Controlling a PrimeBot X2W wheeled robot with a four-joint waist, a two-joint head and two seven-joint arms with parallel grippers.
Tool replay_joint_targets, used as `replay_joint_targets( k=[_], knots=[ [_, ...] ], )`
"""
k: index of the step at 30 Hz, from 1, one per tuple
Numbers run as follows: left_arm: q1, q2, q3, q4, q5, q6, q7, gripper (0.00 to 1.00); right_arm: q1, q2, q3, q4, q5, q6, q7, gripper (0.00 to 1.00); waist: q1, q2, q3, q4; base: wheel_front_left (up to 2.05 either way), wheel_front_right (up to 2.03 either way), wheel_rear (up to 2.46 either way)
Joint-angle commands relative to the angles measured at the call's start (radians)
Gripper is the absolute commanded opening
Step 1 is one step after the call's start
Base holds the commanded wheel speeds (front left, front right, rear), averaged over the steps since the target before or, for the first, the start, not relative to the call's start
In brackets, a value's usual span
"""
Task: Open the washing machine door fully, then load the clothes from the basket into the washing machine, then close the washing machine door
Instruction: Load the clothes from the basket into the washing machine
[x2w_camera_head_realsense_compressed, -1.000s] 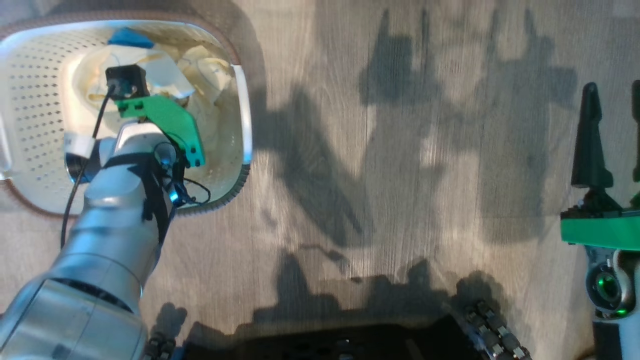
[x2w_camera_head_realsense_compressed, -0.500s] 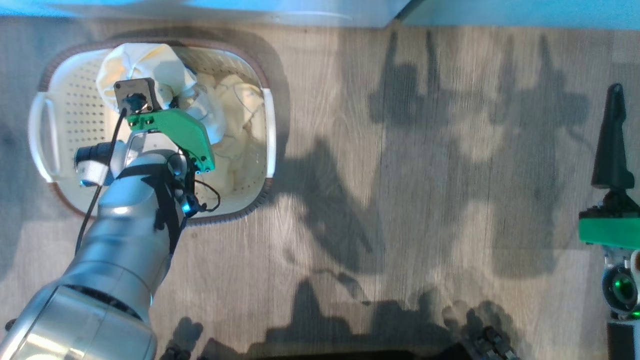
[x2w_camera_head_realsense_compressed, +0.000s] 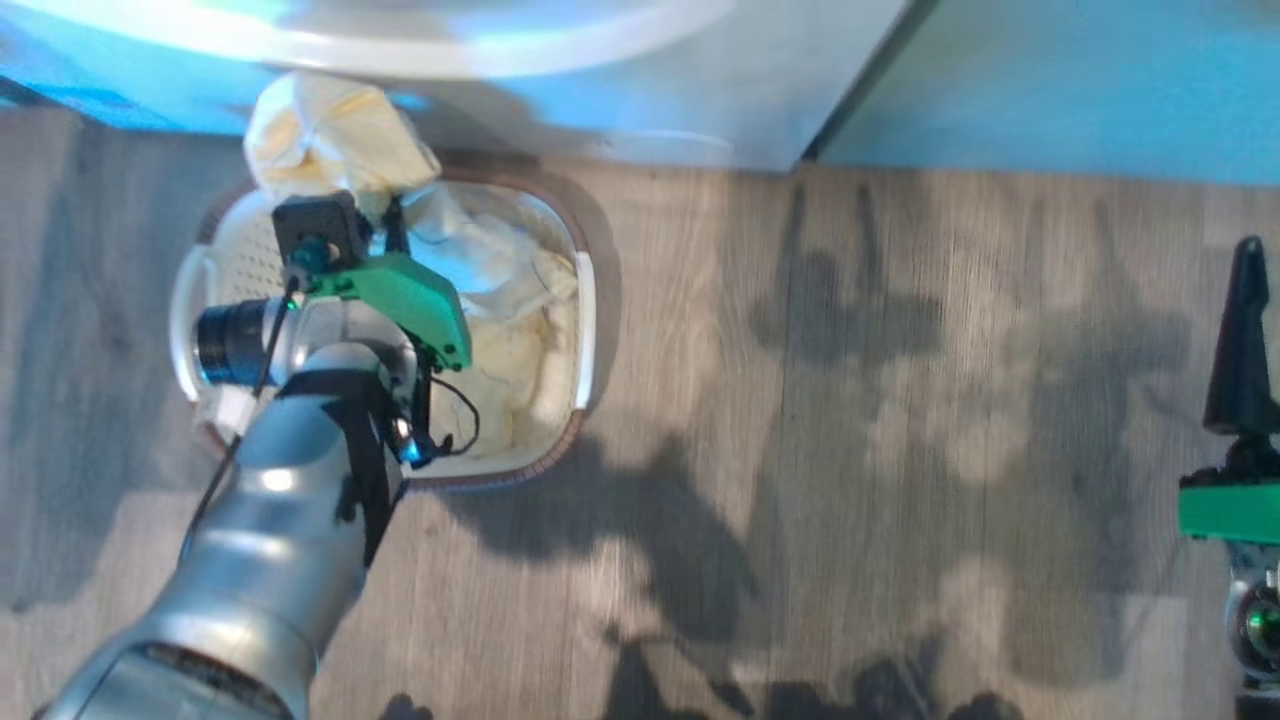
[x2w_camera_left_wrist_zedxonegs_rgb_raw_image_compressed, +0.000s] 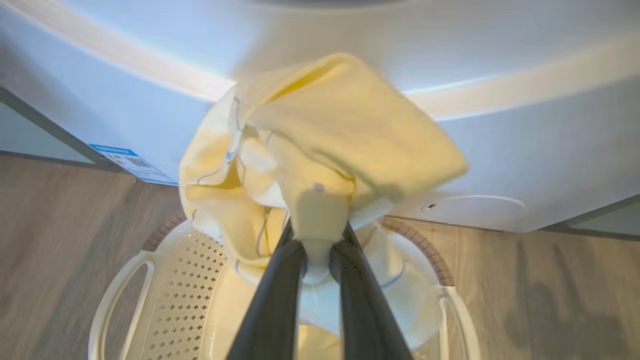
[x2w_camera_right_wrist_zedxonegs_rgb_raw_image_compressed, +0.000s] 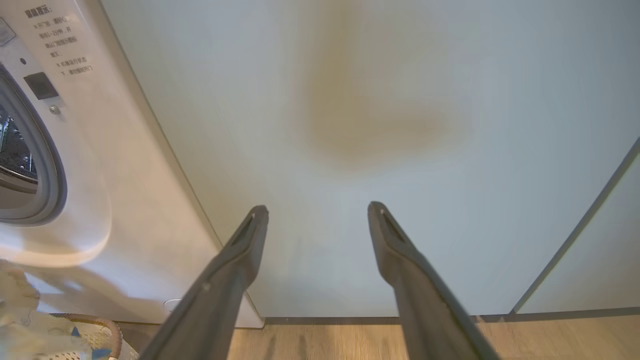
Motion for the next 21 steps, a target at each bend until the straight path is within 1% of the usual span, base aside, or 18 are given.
replay_joint_targets(
  k=[1,4,5,13,21],
  knots=[
    [0.043,0.049,0.035,-0.062,0.022,0.015,-0.014,0.0,0.027,-0.017,0.011,-0.026,-0.011,-0.003,-0.009,1.0,0.0001,-0.0001,-0.047,0.019,0.0,0.0,0.0],
    [0.108,0.059,0.06,-0.164,0.058,0.029,-0.014,0.0,0.045,-0.016,0.006,-0.02,-0.02,-0.003,-0.009,1.0,0.0001,-0.0001,-0.092,0.027,0.0,0.0,0.0],
    [0.108,0.059,0.06,-0.164,0.058,0.029,-0.014,0.0,0.045,-0.016,0.006,-0.02,-0.02,-0.003,-0.009,1.0,0.0001,-0.0001,-0.092,0.027,0.0,0.0,0.0],
    [0.262,0.076,0.101,-0.385,0.145,0.051,-0.014,0.0,0.094,-0.015,0.007,-0.004,-0.044,-0.003,-0.009,1.0,0.0001,-0.0001,-0.212,0.042,0.0,0.0,0.0],
    [0.384,0.091,0.107,-0.531,0.187,0.059,-0.014,0.0,0.147,-0.011,0.029,0.007,-0.066,-0.003,-0.006,1.0,0.0001,-0.0001,-0.319,0.049,0.0,0.0,0.0]
  ],
)
